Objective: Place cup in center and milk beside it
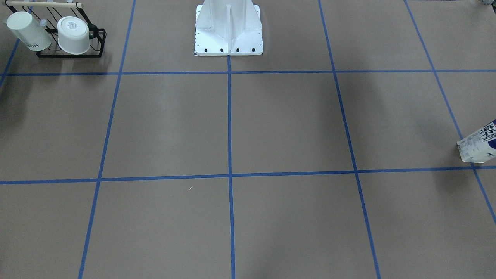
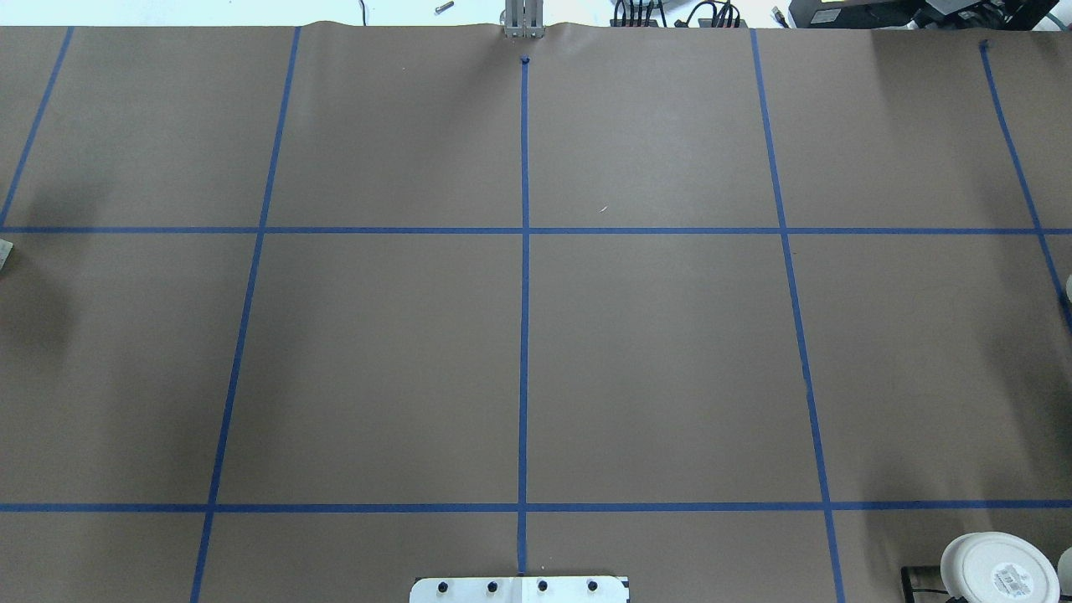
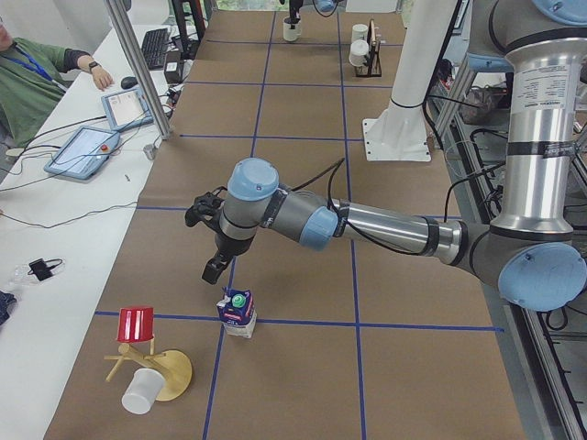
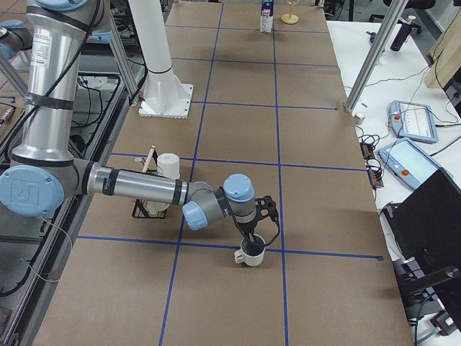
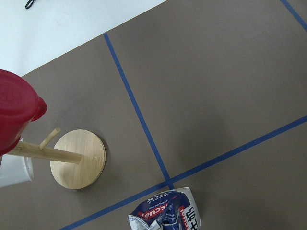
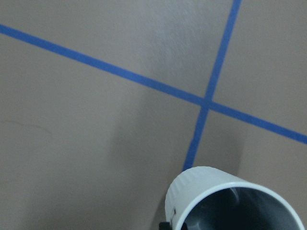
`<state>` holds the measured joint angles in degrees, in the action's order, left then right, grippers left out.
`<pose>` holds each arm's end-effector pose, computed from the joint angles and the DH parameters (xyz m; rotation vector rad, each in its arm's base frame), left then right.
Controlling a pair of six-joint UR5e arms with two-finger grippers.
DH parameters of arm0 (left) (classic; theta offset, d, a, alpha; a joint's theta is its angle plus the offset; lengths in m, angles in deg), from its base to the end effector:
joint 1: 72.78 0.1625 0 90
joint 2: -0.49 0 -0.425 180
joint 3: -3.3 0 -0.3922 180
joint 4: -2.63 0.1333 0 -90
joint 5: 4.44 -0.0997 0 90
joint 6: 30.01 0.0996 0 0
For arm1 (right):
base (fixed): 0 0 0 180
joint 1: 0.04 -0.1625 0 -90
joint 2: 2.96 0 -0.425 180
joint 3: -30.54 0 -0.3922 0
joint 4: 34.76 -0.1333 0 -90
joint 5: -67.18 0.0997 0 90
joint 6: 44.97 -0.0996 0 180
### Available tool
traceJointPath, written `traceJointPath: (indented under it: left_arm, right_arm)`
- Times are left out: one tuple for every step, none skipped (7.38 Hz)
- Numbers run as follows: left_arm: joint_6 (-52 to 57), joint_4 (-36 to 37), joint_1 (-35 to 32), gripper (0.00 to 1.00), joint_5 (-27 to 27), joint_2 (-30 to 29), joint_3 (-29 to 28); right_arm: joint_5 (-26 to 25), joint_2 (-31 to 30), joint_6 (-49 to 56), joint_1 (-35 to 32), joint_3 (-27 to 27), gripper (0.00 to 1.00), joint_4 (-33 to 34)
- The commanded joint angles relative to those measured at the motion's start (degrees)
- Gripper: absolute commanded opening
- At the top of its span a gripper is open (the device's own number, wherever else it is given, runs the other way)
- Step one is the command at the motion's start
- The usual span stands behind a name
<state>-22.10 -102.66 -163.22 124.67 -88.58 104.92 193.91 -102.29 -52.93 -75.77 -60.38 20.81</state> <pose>-0.0743 -0.5014 0.5405 0.4844 0.6387 0.2780 -0.0379 -0.4482 0.6672 0.3093 -0.7038 -0.2502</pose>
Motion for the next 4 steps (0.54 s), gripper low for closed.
traceJointPath:
  left_arm:
    - [0.0, 0.0, 0.0, 0.99, 0.0, 0.0, -0.4]
    - [0.0, 0.0, 0.0, 0.99, 0.0, 0.0, -0.5]
    - [-0.1, 0.0, 0.0, 0.99, 0.0, 0.0, -0.5]
    - [-0.2, 0.0, 0.0, 0.99, 0.0, 0.0, -0.5]
  right_arm:
    - [6.3, 6.0, -4.0, 0.0, -3.6, 0.0, 0.2]
    - [7.5, 11.0, -12.8, 0.1, -3.6, 0.0, 0.1]
    - [7.5, 16.1, -22.6, 3.4, -4.2, 0.0, 0.2]
    - [5.5, 21.8, -33.2, 9.4, -4.4, 0.0, 0.6]
